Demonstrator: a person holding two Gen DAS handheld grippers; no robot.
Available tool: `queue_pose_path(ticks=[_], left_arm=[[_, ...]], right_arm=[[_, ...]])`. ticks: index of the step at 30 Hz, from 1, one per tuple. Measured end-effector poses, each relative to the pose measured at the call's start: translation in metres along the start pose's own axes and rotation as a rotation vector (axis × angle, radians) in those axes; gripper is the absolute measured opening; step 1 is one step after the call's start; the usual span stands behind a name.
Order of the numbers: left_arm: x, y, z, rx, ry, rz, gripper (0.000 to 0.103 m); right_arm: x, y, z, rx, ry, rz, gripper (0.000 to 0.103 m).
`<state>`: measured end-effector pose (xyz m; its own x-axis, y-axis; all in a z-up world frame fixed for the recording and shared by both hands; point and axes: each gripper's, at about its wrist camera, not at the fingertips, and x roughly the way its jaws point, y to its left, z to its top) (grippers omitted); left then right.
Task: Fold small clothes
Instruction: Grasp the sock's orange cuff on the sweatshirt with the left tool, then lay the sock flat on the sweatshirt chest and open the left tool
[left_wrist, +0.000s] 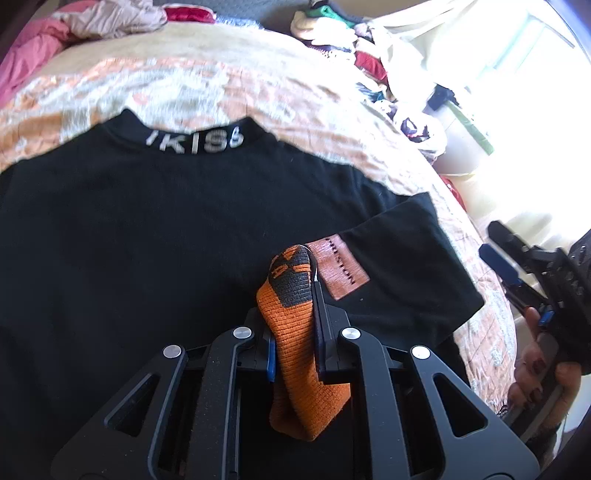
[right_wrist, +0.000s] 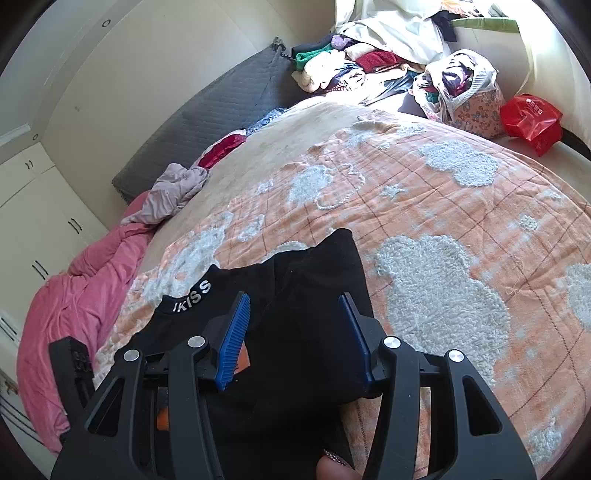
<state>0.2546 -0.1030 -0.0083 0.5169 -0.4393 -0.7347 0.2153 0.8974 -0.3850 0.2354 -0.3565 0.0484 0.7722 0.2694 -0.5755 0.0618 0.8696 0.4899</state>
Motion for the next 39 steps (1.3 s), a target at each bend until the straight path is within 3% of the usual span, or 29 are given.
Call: queue_pose_path(ticks=[5,15,27,31,39], left_arm=[[-0.034,0.006,0.014,-0.017,-0.080,-0.018,0.008],[-0.101,0.039,0.031,-0.051,-0.213,0.038,0.008],[-0.101,0.074,0.022,-0.110,-0.181,0.088,0.009],[-0.103,0.083,0.019,-0.120,-0.185,0.135,0.022],[-0.115,0.086,0.015,-0.106,-0.198,0.191,0.033]], right_arm=[[0.001,-0.001,0.000,-0.005,-0.001,-0.019,0.048],[0.008,0.011,-0.006,-0.062,0.016,-0.029,0.048],[0.016,0.029,-0.016,-0.166,0.033,-0.058,0.048],[0.024,0.038,-0.022,-0.214,0.053,-0.075,0.048],[0.036,0.053,-0.034,-0.281,0.088,-0.065,0.048]])
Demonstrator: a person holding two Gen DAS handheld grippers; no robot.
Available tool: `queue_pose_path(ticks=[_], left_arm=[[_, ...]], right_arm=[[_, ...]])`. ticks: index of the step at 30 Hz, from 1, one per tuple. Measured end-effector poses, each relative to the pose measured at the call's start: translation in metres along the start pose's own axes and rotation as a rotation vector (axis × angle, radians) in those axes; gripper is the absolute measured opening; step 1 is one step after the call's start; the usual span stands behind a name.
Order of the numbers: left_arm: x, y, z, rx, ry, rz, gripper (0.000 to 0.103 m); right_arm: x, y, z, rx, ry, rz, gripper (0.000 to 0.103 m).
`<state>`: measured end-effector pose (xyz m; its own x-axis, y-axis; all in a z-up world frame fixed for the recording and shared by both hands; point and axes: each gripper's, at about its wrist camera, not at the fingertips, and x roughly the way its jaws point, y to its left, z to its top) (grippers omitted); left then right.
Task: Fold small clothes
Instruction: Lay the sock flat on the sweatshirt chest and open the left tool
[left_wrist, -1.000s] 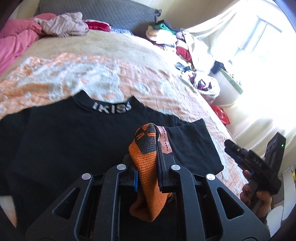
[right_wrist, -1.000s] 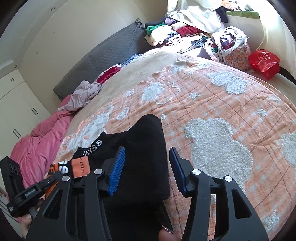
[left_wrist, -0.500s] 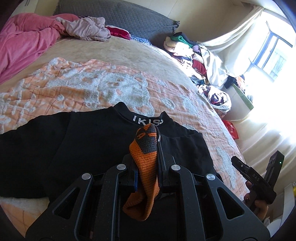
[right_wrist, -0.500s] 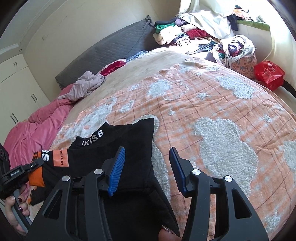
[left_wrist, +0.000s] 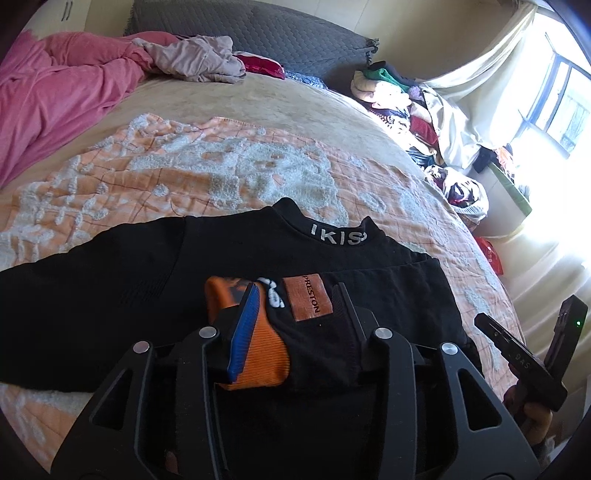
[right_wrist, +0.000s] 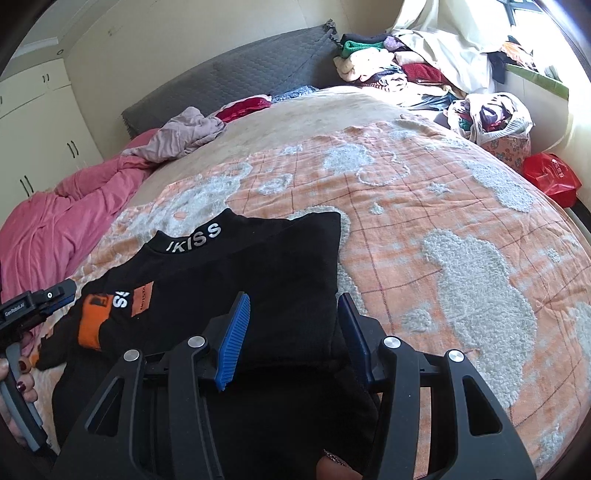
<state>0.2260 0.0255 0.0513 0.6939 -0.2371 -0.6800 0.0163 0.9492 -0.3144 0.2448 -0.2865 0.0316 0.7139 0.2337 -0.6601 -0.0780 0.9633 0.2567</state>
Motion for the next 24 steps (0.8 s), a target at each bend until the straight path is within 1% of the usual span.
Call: queue_pose_path(ticks=[3,4,6,9,10,13,15,17,19,20,21,22,23,24], left_arm=[[-0.003,-0.001,-0.001,0.000,-0.004,-0.003,0.038],[-0.002,-0.002,-0.002,0.005,0.001,-0.003,0.040],[0.006,-0.004,-0.004,0.020,0.027,0.003,0.041],[0.029,-0.006,-0.014,0.059,0.105,0.032,0.042],[0.042,-0.007,-0.022,0.088,0.155,0.053,0.045],[0.068,-0.010,-0.045,0.174,0.247,0.122,0.046],[0.067,-0.010,-0.052,0.202,0.225,0.136,0.046],[0.061,-0.006,-0.053,0.179,0.214,0.118,0.046],[0.057,0.000,-0.051,0.155,0.211,0.092,0.046],[0.055,0.001,-0.049,0.149,0.211,0.084,0.046],[0.053,0.003,-0.049,0.143,0.208,0.078,0.046],[0.051,0.003,-0.049,0.138,0.207,0.075,0.046],[0.050,0.003,-0.049,0.131,0.206,0.070,0.047],[0.049,0.003,-0.048,0.125,0.204,0.065,0.047]], right_arm=[[0.003,0.006,-0.002,-0.026,0.010,0.002,0.048],[0.004,0.008,-0.003,-0.034,0.012,0.005,0.048],[0.004,0.013,-0.004,-0.051,0.014,0.015,0.048],[0.004,0.021,-0.005,-0.075,0.016,0.047,0.048],[0.004,0.023,-0.006,-0.082,0.016,0.063,0.048],[0.002,0.031,-0.008,-0.111,0.015,0.082,0.048],[0.002,0.037,-0.010,-0.133,0.018,0.089,0.048],[0.003,0.040,-0.011,-0.146,0.027,0.091,0.048],[0.009,0.041,-0.013,-0.150,0.058,0.084,0.050],[0.013,0.041,-0.014,-0.151,0.082,0.066,0.053],[0.019,0.040,-0.016,-0.153,0.113,0.037,0.053],[0.028,0.037,-0.019,-0.157,0.176,-0.016,0.054],[0.037,0.032,-0.023,-0.154,0.229,-0.045,0.054],[0.041,0.028,-0.027,-0.145,0.249,-0.036,0.054]])
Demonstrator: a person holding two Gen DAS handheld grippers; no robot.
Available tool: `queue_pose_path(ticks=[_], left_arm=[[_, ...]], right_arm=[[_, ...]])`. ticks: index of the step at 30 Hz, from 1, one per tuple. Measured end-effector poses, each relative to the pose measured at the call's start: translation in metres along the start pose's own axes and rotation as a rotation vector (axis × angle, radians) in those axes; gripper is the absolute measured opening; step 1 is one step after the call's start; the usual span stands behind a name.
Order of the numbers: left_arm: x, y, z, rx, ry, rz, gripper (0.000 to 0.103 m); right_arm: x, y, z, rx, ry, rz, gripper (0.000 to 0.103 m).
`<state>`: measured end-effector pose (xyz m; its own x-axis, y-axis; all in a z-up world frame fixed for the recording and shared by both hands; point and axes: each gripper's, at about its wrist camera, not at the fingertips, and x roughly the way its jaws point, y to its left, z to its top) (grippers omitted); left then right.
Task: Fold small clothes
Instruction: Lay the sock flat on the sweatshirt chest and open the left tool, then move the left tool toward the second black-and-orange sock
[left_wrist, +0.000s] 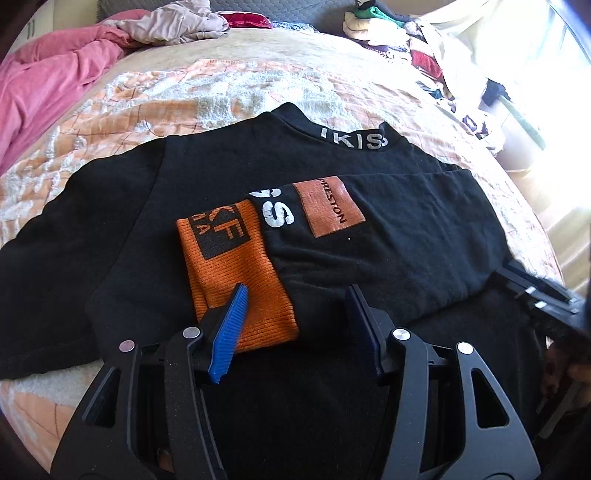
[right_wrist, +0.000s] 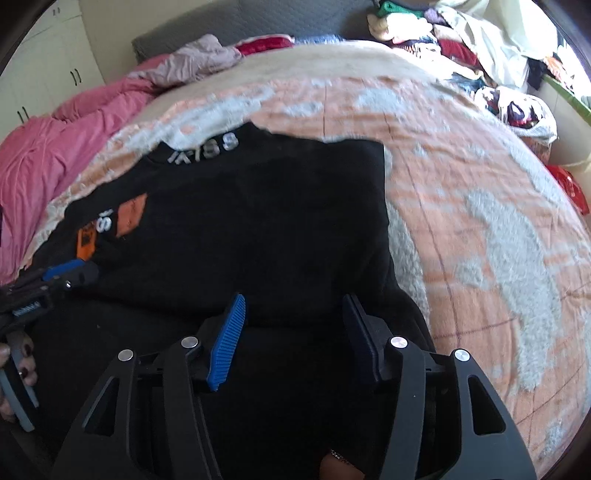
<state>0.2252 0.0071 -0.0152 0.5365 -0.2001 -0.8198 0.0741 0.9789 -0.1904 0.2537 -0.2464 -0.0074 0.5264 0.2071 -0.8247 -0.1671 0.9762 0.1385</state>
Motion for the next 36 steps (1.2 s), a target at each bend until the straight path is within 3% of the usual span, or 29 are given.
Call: queue_pose_path(ticks=[3,4,5,12,14,25,36], left_arm=[[-0.003,0.001,-0.001,-0.013,-0.005,-0.010,0.048],[-0.005,0.001,-0.001,-0.018,-0.006,-0.018,0.052],[-0.008,0.001,-0.002,-0.020,-0.007,-0.029,0.064],[-0.026,-0.007,-0.002,-0.004,-0.043,-0.037,0.066],[-0.030,-0.007,-0.002,-0.005,-0.052,-0.027,0.074],[-0.059,0.005,-0.007,-0.016,-0.108,0.008,0.094],[-0.077,0.023,-0.019,-0.036,-0.145,0.025,0.094]], right_arm=[[-0.005,0.002,-0.001,-0.013,-0.014,0.009,0.056],[-0.007,0.003,-0.002,-0.012,-0.019,0.034,0.066],[-0.008,0.004,-0.003,-0.004,-0.022,0.053,0.070],[-0.022,0.009,-0.005,-0.023,-0.067,0.069,0.071],[-0.028,0.008,-0.004,-0.021,-0.095,0.071,0.079],[-0.059,0.017,-0.003,-0.026,-0.243,0.077,0.096],[-0.067,0.024,-0.003,-0.036,-0.283,0.068,0.097]])
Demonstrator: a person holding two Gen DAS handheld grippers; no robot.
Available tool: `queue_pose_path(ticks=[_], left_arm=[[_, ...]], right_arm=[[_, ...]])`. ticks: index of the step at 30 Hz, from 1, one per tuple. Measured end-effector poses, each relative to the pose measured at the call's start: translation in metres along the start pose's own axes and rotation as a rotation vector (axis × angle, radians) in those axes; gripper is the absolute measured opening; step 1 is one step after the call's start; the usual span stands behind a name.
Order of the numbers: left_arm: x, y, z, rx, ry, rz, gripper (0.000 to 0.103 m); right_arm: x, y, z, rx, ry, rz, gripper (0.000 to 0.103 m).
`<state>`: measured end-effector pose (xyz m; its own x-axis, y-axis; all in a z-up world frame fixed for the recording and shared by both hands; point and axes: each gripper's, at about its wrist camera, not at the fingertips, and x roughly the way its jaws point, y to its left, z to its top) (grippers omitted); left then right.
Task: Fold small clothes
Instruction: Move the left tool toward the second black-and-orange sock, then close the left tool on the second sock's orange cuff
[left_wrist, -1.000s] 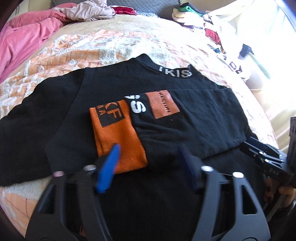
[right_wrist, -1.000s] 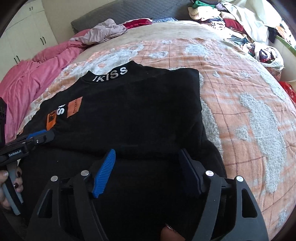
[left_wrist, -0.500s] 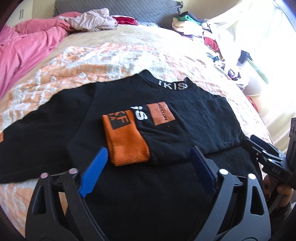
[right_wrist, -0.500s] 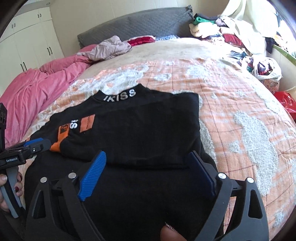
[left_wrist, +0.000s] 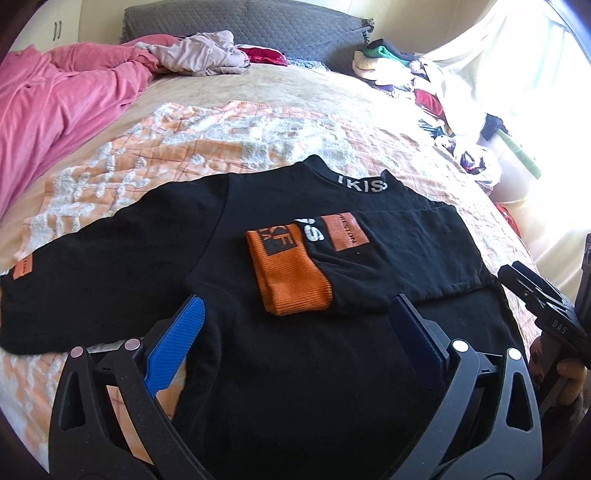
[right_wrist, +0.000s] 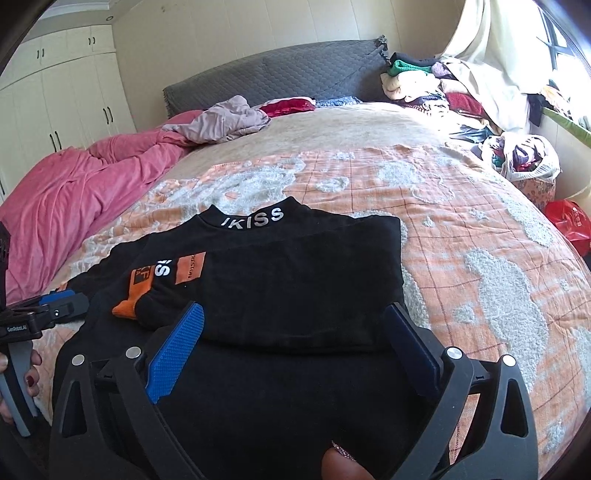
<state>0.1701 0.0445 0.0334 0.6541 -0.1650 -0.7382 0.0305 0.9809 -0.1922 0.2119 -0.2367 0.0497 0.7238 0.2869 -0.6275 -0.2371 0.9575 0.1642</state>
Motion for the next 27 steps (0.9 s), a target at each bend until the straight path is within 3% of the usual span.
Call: queue_pose_path(ticks=[4,19,27], left_arm=[[-0.007,0.009,-0.004,0.019,-0.016,0.043,0.094],[-0.033,0.081,-0.012,-0.174,-0.059,0.087,0.094],[-0.052,0.115,-0.016,-0.272,-0.106,0.123,0.094]], right_arm=[[-0.002,0.008,0.002,-0.005,-0.002,0.011,0.098],[-0.001,0.062,0.014,-0.095,-0.007,0.038,0.098],[0.006,0.109,0.019,-0.148,0.009,0.101,0.098]])
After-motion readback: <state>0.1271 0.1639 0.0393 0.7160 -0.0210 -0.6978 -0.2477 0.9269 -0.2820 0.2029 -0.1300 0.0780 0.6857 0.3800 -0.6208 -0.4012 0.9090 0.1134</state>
